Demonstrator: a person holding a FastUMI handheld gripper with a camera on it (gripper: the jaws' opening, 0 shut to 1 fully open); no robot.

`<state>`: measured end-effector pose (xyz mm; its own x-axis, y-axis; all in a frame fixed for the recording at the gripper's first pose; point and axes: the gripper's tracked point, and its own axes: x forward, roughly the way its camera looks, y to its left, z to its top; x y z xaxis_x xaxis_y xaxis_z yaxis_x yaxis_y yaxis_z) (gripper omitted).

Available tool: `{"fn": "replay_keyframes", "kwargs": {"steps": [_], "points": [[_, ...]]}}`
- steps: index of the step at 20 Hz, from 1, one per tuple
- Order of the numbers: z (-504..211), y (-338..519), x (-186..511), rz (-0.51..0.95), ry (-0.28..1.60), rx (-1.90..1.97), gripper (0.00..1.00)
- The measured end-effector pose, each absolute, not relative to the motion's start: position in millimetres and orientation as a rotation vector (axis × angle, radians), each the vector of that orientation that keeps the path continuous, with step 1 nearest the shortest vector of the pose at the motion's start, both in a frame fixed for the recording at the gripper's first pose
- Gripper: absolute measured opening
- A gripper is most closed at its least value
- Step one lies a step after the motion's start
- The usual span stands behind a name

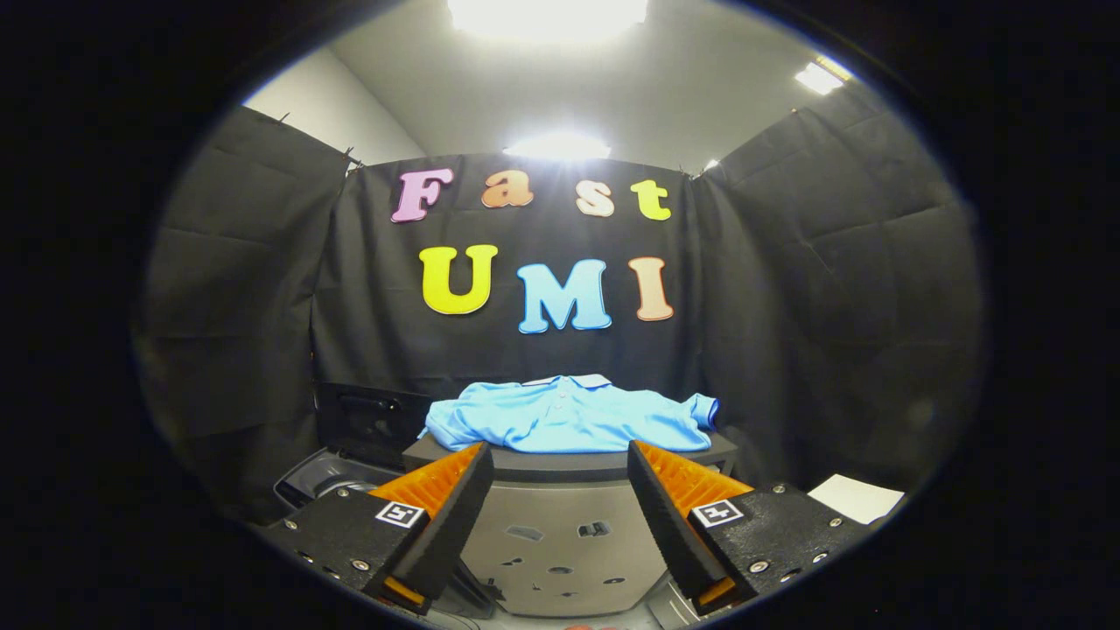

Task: Put the clothes into the washing machine and then close the washing machine lid.

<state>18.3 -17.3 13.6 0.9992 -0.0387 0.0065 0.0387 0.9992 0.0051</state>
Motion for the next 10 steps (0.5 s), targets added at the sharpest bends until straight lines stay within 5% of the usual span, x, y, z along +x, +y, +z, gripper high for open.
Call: {"fn": "replay_keyframes", "kwargs": {"steps": [10], "points": [[43.5, -25.7, 101.6, -0.06, 0.073, 0.037, 0.95]]}}
